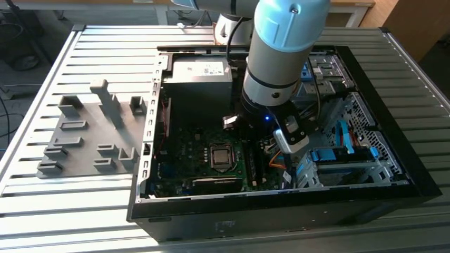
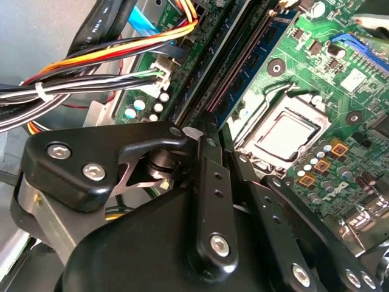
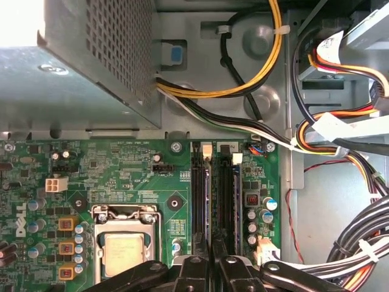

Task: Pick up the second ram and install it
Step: 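Insert the second ram into the second slot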

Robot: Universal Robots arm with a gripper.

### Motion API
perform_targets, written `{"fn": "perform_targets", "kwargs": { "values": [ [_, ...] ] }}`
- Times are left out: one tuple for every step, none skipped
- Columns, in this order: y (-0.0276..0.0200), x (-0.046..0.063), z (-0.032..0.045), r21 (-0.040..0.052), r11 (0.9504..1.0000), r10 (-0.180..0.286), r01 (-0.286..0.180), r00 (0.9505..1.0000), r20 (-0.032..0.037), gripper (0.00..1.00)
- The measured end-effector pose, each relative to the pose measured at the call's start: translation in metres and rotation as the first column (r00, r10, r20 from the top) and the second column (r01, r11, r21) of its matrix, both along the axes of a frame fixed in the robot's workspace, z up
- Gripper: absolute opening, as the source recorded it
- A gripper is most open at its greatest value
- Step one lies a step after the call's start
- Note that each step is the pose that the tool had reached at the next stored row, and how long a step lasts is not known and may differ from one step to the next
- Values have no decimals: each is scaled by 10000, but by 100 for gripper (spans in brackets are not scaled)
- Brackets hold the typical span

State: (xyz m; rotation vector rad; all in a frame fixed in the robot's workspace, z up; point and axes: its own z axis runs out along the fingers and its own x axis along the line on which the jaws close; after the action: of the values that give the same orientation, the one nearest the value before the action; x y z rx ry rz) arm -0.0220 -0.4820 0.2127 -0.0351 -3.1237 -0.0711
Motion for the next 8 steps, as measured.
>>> {"fn": "perform_targets", "kwargs": {
  "values": [
    [0,0,-1,1,10000,0,0,10000,1,14],
    [0,0,-2,1,10000,-1,1,10000,0,14],
    [0,0,-4,1,10000,-1,1,10000,1,14],
    [0,0,-5,1,10000,-1,1,10000,0,14],
    [0,0,-7,2,10000,-1,1,10000,1,14],
    [0,0,-9,2,10000,-1,1,10000,1,14],
    [0,0,-11,1,10000,-1,1,10000,1,14],
    [0,0,-13,1,10000,-1,1,10000,1,14]
  ]
}}
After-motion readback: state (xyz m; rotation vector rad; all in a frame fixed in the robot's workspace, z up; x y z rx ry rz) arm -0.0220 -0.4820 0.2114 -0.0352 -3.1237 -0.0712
